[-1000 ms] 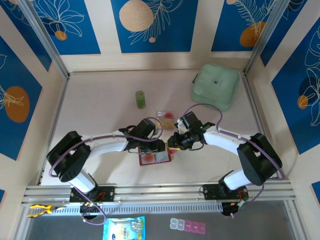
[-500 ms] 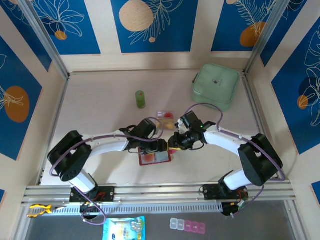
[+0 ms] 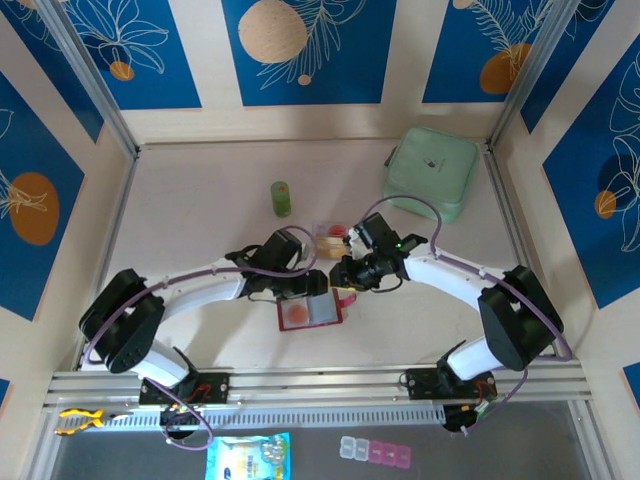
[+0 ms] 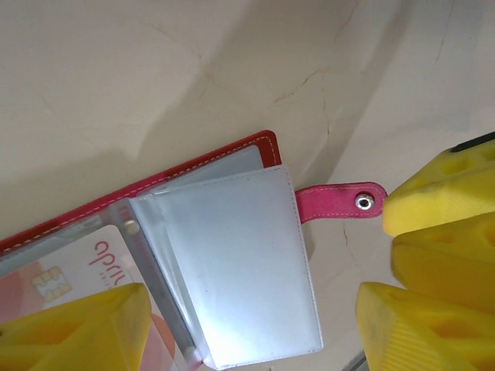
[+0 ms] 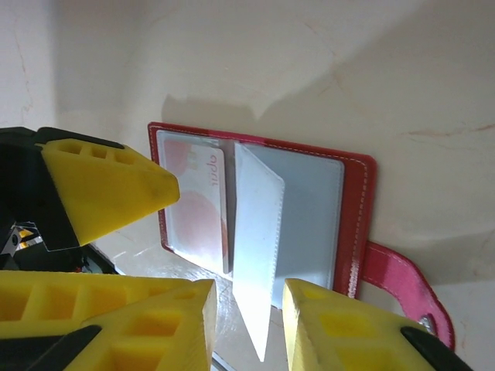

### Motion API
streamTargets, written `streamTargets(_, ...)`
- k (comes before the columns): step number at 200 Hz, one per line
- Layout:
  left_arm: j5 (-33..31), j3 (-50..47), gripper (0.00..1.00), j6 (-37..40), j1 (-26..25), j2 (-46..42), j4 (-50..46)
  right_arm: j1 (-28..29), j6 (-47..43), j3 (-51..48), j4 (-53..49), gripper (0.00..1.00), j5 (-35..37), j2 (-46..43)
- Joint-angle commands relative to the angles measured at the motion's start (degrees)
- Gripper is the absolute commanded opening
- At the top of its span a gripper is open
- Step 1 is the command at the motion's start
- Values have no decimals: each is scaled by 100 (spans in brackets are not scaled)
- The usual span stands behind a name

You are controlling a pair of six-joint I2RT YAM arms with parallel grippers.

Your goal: Take the credit cards out of the card holder

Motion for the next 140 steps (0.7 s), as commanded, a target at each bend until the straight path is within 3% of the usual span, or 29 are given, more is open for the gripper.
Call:
streamTargets(1, -138, -38, 67, 242, 129, -324, -324, 157, -51, 186, 75, 28, -436, 206)
streamTargets(60, -157, -1211, 43, -75, 416, -1026, -196, 890, -165, 681, 134, 26, -1009, 1115)
streamTargets(140, -87, -1702, 21, -86, 600, -912, 166, 926, -302, 569, -484, 26, -265, 1717)
